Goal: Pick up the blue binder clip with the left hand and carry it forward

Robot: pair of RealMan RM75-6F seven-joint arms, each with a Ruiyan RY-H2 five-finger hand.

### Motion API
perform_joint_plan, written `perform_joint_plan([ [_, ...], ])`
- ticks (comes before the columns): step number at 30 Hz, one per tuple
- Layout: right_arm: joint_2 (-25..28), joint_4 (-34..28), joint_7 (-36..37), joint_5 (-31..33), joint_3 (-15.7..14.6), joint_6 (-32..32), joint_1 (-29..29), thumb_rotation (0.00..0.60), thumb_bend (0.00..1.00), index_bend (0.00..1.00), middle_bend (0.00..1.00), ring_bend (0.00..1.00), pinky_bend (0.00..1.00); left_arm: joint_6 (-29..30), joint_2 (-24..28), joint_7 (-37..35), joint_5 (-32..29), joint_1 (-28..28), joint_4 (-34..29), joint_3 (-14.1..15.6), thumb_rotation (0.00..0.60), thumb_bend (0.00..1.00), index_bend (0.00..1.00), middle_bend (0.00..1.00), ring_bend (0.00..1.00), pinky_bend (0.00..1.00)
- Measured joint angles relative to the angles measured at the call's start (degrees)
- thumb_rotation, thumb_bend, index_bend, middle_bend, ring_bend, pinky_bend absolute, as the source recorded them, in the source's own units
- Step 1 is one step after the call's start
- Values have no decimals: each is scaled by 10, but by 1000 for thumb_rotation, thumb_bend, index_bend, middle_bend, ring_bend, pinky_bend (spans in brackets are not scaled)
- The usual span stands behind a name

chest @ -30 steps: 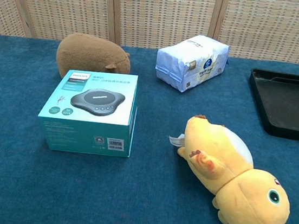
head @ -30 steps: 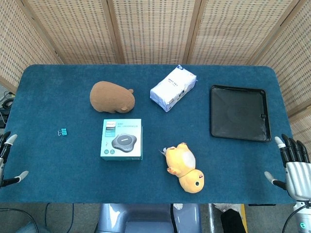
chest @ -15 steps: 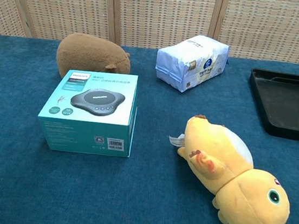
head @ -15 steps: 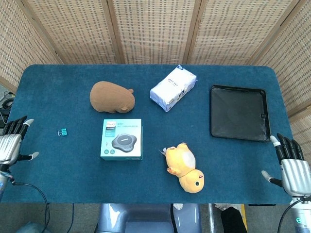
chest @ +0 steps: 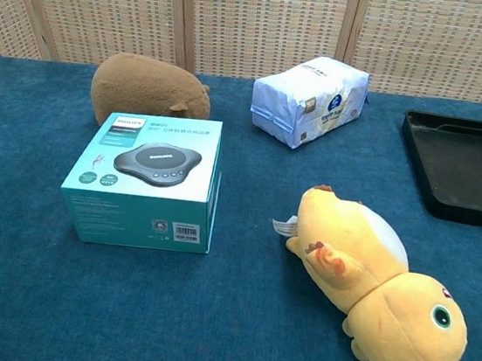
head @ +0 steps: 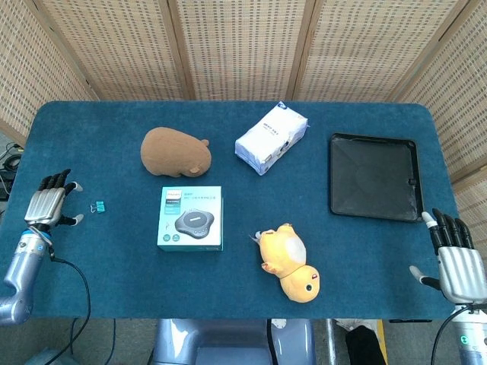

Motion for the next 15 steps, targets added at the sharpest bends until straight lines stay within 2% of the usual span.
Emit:
perform_joint_plan([
  [6, -4, 2, -5, 3, 0, -3, 2, 600, 0, 42, 0, 0, 0, -41, -34, -12, -15, -20, 47, 0, 600, 303, 339, 0, 0, 0],
  [15, -4, 4, -2, 8, 1, -5, 3, 600, 0, 44, 0, 0, 0, -67, -71, -7, -41, -35, 82, -5, 600, 351, 353, 0, 0, 0],
])
